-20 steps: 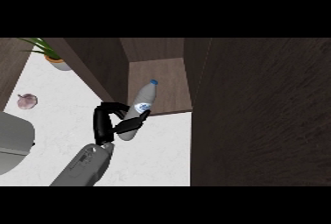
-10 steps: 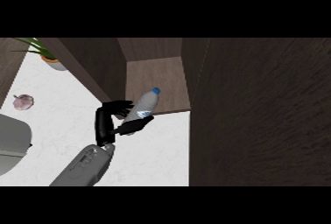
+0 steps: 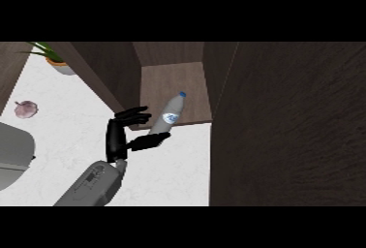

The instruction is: Pick up the bottled water, place it into the cabinet and close the cabinet

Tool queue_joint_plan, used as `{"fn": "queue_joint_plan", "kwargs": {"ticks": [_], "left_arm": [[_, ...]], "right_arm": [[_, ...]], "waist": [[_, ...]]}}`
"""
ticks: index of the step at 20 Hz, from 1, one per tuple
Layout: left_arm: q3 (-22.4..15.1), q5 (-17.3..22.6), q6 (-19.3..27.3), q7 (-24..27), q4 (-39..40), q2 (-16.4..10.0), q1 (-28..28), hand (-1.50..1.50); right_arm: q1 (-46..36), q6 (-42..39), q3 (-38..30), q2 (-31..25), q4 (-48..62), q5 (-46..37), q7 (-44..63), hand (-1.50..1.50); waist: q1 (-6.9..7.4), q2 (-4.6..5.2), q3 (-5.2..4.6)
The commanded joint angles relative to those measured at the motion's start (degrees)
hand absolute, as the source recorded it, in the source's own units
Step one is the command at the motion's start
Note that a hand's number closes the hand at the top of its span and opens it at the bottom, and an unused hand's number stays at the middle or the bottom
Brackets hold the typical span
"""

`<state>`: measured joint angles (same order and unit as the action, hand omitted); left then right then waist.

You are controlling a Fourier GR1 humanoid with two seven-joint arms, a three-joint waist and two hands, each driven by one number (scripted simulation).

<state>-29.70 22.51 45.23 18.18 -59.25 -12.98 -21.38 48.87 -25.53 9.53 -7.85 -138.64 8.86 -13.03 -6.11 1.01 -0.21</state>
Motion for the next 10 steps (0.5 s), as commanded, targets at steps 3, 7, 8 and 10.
{"fn": "queue_joint_plan", "kwargs": {"ticks": [3,7,8,10], "left_arm": [[3.59,2.41,-5.62,0.38,-3.6,3.21,-15.64,-1.5],[3.11,3.52,-7.8,1.88,-3.76,4.17,-14.94,-1.5],[2.88,3.43,-7.43,1.72,-4.25,4.31,-15.28,-1.5],[2.85,3.96,-8.81,3.3,-3.0,6.59,-15.65,-1.5]], "right_arm": [[1.1,0.47,0.21,0.55,-1.4,2.0,0.7,-1.5],[0.85,1.0,0.22,0.59,-1.34,1.21,1.41,-1.5],[1.47,1.57,0.7,0.64,-3.48,1.73,2.84,-1.5],[2.04,2.06,-0.51,0.91,-4.11,2.49,2.36,-1.5]], "waist": [[-0.66,-0.53,0.05],[1.08,-0.53,0.05],[1.44,-0.58,0.02],[2.3,-0.63,0.07]]}}
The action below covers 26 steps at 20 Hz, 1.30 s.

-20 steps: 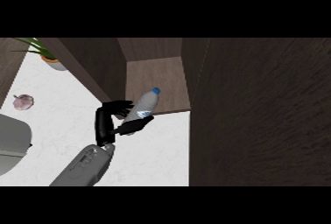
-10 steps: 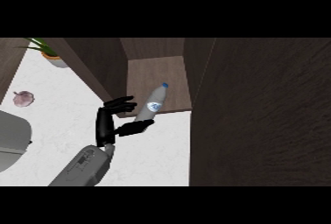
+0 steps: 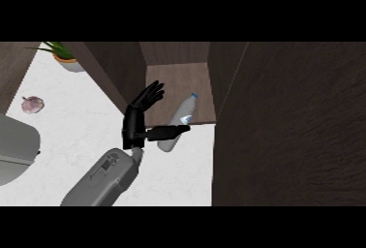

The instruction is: Pick up the bottled water, place it into the cabinet and close the cabinet

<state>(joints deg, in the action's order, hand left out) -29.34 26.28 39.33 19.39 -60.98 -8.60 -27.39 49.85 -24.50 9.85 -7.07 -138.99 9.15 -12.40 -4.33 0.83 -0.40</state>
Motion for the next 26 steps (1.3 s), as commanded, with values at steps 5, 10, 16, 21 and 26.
{"fn": "queue_joint_plan", "kwargs": {"ticks": [5,10,16,21,26], "left_arm": [[3.34,1.56,-9.87,5.08,2.8,7.25,-12.11,-1.5],[3.94,4.89,-19.43,6.89,-3.19,5.84,-5.48,-1.5],[2.24,3.86,-22.63,7.39,-10.77,5.96,0.95,-1.5],[-0.28,3.84,-24.81,5.02,-19.13,4.15,6.92,-1.5],[-2.29,4.33,-25.97,2.55,-27.56,-1.06,16.1,1.5]], "right_arm": [[0.66,3.7,2.51,1.82,-5.41,0.2,5.29,-1.5],[4.79,3.71,2.07,1.1,-9.54,1.51,5.37,-1.5],[5.76,3.65,3.95,1.88,-7.35,-2.26,2.76,-1.5],[4.62,1.62,-0.17,-1.74,-5.81,-1.01,1.82,-1.5],[5.95,-2.22,1.73,-6.25,-11.22,-2.07,3.4,1.5]], "waist": [[2.73,-0.52,0.32],[3.52,-0.9,0.33],[3.73,-1.07,0.38],[4.06,-1.11,0.41],[4.65,-1.32,0.37]]}}
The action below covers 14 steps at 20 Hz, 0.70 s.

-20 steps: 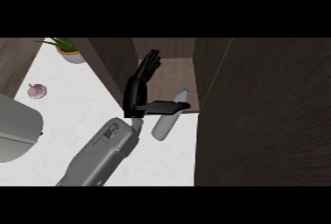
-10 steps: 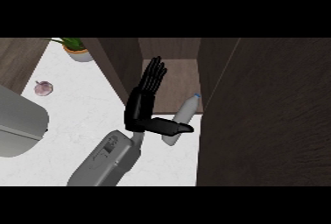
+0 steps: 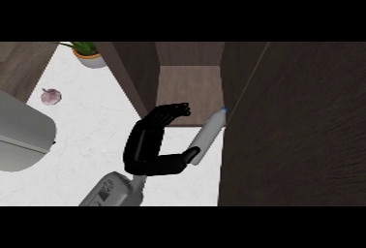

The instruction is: Pick up the bottled water, place it into the cabinet and close the cabinet

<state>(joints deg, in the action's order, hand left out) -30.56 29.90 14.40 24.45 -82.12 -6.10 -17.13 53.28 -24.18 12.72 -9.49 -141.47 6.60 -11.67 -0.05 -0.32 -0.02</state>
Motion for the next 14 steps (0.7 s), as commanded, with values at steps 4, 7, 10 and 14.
{"fn": "queue_joint_plan", "kwargs": {"ticks": [4,7,10,14], "left_arm": [[-0.3,1.22,-3.7,-0.5,-8.98,-6.84,11.06,1.5],[2.84,2.78,-3.78,-1.85,-13.94,-10.18,13.51,-1.5],[4.83,3.68,-4.69,-0.66,-16.36,-12.18,16.55,-1.5],[7.41,5.36,-7.33,3.66,-17.31,-14.25,23.62,-1.5]], "right_arm": [[3.21,-6.37,3.39,-7.34,-8.28,-5.2,3.38,1.5],[5.04,-9.67,3.67,-9.67,-10.28,-6.16,-0.08,1.5],[2.66,-11.09,4.35,-11.56,-12.02,-7.69,-0.52,1.5],[4.47,-10.92,10.08,-11.62,-14.43,-12.0,-0.91,1.5]], "waist": [[0.24,-0.08,-0.07],[-0.1,-0.27,-0.05],[0.2,-0.23,-0.07],[-0.31,-0.48,-0.21]]}}
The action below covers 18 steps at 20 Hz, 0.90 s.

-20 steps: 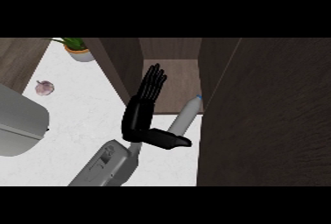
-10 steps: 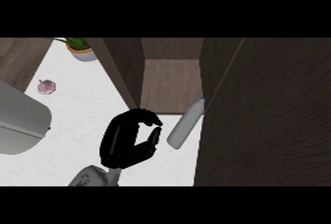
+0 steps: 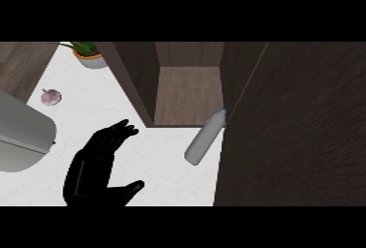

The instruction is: Pick up the bottled water, place it into the cabinet and close the cabinet

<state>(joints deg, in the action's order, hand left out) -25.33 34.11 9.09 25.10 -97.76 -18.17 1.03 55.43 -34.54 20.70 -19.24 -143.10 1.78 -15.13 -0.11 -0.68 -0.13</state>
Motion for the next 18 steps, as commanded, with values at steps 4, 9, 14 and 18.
{"fn": "queue_joint_plan", "kwargs": {"ticks": [4,9,14,18], "left_arm": [[4.82,5.83,-5.0,1.58,-5.04,-4.21,9.19,-1.5],[9.65,9.59,-6.97,0.87,-5.31,-6.39,9.97,-1.5],[10.68,11.08,-9.69,0.77,-6.75,-8.62,13.91,-1.5],[14.17,14.09,-13.86,0.54,-7.87,-12.03,16.06,-1.5]], "right_arm": [[2.31,-4.12,7.66,-6.13,-11.76,-9.44,3.89,1.5],[-2.86,-3.62,14.91,-6.41,-13.43,-11.11,7.6,1.5],[-7.81,-3.86,16.97,-8.66,-12.08,-12.52,9.69,1.5],[-7.21,0.31,22.68,-5.37,-8.86,-9.52,11.43,1.5]], "waist": [[0.22,-0.41,-0.19],[0.67,-0.14,-0.41],[2.12,-0.46,-0.62],[3.22,0.0,-0.81]]}}
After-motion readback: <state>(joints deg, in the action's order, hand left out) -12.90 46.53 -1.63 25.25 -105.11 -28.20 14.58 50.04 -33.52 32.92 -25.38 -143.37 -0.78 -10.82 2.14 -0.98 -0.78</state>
